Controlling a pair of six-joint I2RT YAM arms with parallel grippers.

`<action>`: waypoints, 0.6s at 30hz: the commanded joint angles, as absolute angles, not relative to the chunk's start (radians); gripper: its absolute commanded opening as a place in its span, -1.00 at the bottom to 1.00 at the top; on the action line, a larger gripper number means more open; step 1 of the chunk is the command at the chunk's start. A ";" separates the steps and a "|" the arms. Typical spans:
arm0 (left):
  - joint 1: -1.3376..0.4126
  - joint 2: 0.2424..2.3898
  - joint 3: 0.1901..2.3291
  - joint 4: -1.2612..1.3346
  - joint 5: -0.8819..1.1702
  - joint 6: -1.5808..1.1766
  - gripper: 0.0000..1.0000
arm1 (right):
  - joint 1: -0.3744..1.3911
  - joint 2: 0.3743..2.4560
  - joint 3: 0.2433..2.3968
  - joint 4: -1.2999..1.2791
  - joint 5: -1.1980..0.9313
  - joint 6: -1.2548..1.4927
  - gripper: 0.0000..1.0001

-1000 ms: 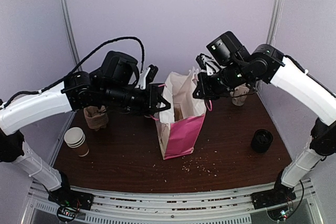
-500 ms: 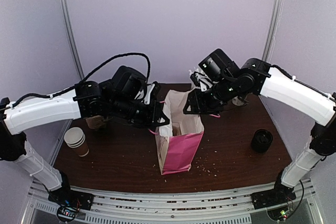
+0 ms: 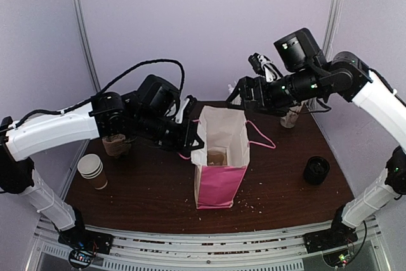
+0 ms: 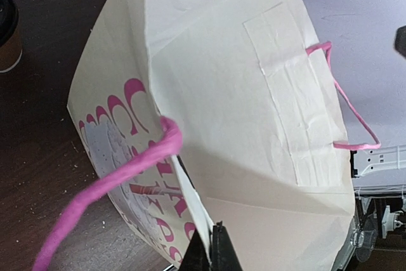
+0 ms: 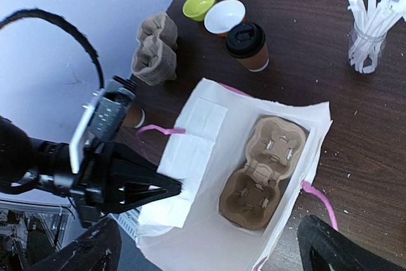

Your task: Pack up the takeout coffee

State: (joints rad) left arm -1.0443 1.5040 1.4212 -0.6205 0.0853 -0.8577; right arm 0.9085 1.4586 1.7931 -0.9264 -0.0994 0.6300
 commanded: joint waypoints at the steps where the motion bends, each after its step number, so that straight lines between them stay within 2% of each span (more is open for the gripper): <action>1: -1.045 1.521 1.507 -0.673 0.056 -0.745 -1.00 | 0.890 1.355 1.812 -0.887 -0.059 0.622 1.00; 9: -1.045 1.478 1.519 -0.714 0.032 -0.501 -1.00 | 0.887 1.086 1.355 -0.576 0.310 0.581 1.00; 18: -1.046 1.401 1.470 -0.703 0.005 -0.304 -1.00 | 0.886 0.858 0.944 -0.309 0.538 0.605 1.00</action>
